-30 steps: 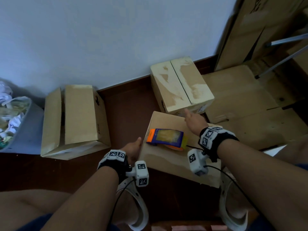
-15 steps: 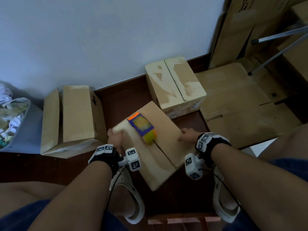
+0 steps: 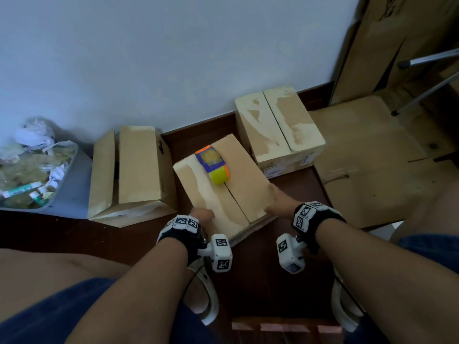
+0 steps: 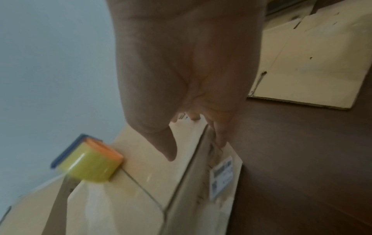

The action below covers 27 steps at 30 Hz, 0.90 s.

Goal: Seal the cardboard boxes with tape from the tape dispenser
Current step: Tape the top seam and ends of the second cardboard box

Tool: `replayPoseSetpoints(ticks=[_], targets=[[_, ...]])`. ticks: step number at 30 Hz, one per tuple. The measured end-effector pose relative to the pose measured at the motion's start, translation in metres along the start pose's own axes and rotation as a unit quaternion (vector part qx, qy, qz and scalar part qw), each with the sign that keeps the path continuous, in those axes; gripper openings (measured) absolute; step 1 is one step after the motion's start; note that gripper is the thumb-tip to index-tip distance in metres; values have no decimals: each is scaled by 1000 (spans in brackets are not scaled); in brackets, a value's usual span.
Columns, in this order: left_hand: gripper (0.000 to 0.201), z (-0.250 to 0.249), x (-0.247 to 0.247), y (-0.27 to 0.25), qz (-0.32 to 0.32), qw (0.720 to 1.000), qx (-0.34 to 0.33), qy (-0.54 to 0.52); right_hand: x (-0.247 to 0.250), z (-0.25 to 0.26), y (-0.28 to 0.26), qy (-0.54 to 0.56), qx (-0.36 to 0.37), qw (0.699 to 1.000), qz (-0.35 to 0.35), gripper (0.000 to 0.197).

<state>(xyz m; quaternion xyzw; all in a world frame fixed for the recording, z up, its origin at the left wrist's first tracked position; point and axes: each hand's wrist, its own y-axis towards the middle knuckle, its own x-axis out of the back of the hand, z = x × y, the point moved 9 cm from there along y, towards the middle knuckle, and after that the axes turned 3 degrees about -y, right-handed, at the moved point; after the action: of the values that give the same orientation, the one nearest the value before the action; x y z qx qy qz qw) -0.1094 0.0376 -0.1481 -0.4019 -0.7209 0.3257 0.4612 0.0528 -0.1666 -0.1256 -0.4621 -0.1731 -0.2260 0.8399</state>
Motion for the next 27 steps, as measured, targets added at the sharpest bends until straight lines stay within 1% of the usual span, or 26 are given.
replayPoseSetpoints(ticks=[1,2,3,4,5,7,9,10,12,14,17,20,21,24,25,27], targets=[[45,-12,10,1,-28,999,-23,14,2,4,1,7,13,1000,-5,90],[51,-25,22,0,-61,997,-48,22,3,10,2,18,25,1000,-2,91],[61,-37,35,2,-91,993,-70,-6,3,15,3,23,36,999,5,90],[69,-48,44,-2,-98,990,-93,27,2,21,5,20,47,999,15,89],[73,-54,52,4,-118,985,-117,42,1,27,6,8,54,998,25,86],[78,-59,54,8,-103,973,-165,122,-2,37,11,-10,63,998,26,84],[91,-59,52,9,-82,950,-206,219,-3,41,18,-9,59,998,9,85],[99,-57,50,12,-74,934,-225,267,-3,43,20,-6,58,998,-2,86],[112,-51,44,17,-58,904,-244,347,-2,46,24,11,52,998,-23,89],[119,-48,37,21,-47,884,-257,387,-2,47,29,38,44,997,-43,89],[119,-46,31,27,-47,876,-258,405,-5,49,35,73,42,995,-54,82],[111,-48,28,29,-69,871,-263,409,-5,50,40,86,41,994,-55,80],[108,-50,28,28,-76,869,-261,413,-5,50,40,85,40,994,-53,82],[100,-54,24,26,-81,863,-263,423,-3,45,43,67,26,996,-55,100],[97,-56,22,25,-81,861,-265,427,-2,44,44,63,24,996,-60,101],[92,-58,19,22,-87,856,-268,433,3,42,45,68,22,994,-77,95]])
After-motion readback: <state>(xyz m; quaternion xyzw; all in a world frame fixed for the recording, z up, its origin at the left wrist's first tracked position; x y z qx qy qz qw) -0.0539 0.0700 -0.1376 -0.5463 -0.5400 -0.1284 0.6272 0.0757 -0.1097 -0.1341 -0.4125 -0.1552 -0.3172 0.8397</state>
